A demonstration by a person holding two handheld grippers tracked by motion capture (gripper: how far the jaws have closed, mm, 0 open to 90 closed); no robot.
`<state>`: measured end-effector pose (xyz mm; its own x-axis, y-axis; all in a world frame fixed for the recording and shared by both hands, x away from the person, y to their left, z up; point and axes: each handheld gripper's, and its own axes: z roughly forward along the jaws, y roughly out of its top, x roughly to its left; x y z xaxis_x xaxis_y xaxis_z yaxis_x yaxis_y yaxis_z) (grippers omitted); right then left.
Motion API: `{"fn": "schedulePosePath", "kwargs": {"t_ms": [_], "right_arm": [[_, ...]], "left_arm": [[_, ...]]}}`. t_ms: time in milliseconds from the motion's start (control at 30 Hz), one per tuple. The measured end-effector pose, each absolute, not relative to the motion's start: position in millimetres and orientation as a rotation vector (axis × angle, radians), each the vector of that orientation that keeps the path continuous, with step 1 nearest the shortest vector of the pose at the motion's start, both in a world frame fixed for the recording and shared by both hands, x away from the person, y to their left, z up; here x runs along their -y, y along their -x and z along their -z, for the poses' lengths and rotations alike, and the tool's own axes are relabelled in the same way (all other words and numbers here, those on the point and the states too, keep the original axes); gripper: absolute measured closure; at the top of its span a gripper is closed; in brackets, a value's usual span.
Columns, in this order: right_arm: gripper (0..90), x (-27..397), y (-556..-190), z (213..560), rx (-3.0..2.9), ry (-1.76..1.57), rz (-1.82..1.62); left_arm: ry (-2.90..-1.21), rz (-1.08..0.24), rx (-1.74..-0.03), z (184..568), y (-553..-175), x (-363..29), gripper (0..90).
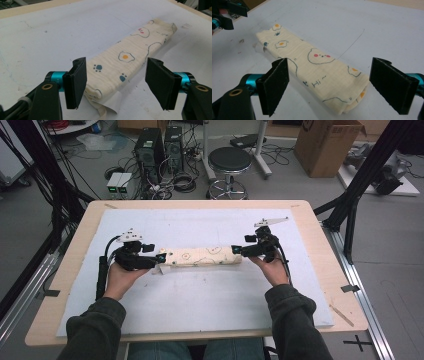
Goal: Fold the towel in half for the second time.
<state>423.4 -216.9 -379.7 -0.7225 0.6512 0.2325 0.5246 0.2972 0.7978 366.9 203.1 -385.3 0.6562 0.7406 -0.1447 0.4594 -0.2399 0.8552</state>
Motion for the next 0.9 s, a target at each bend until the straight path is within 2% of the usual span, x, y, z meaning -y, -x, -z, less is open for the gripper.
{"fn": "schedulePosePath", "kwargs": {"t_ms": [233, 900], "right_arm": [[13.5, 217, -416, 374, -2.417, -1.07, -1.405], [12.3, 213, -395, 363, -2.445, -0.989, -1.37]], "left_arm": [[-1.906, -0.36, -0.92, 384, -359, -203, 30.2], [-1.906, -0.366, -0.876, 380, -338, -209, 26.3]]}}
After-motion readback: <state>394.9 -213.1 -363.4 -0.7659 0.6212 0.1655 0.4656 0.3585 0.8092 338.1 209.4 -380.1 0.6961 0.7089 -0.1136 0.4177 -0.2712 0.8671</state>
